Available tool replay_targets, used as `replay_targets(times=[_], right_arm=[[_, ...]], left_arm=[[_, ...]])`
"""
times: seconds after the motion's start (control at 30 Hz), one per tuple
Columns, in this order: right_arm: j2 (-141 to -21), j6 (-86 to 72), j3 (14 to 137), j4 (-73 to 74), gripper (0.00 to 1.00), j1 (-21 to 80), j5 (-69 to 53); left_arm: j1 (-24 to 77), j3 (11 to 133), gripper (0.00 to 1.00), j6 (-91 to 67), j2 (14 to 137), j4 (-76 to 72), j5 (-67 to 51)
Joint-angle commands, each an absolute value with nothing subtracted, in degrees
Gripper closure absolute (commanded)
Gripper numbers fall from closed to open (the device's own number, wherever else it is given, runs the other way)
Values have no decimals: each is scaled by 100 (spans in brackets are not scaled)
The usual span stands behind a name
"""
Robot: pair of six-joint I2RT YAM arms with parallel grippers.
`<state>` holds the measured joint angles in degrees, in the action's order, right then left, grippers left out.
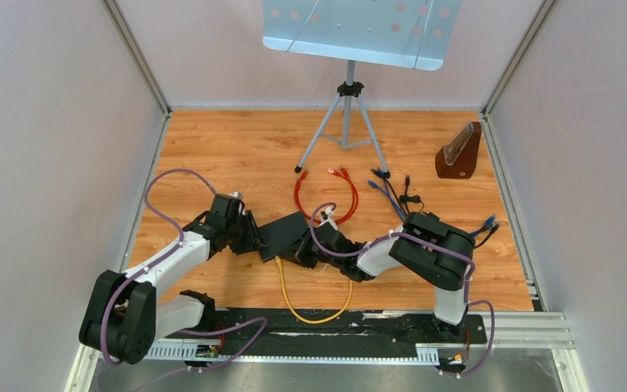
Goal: Pull the plug from the switch port
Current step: Pull the connector from the switch port.
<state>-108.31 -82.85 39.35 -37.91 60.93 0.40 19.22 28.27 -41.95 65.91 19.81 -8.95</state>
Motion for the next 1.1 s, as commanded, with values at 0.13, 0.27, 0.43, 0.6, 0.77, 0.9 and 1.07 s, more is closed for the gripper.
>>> replay_targets(times=[0.13,0.27,0.43,0.6,0.77,0.9,1.07], right_arm=[[-11067,-7861,4071,-2636,100,6111,105],[-11099,-7884,4102,-2559,91,6081,93],[-11168,-8085,4166,-2301,74,6028,97],[-11245,-7874,4377,-1927,100,6000,-210],[-11156,-7416,4588,-1569,100,5994,-303],[-11145,-6699,4855,-1507,100,5917,-1022],[-10868,-6475,4625,-1716,100,5917,-1331]], left_arm=[[1951,2620,57,-4097,6619,2047,-837],[1956,2634,57,-4096,6585,2056,-830],[1951,2622,57,-4088,6593,2057,-829],[1950,2602,57,-4093,6603,2033,-832],[1951,2585,57,-4115,6618,2000,-822],[1951,2596,57,-4114,6599,2025,-793],[1951,2552,57,-4122,6602,2017,-718]])
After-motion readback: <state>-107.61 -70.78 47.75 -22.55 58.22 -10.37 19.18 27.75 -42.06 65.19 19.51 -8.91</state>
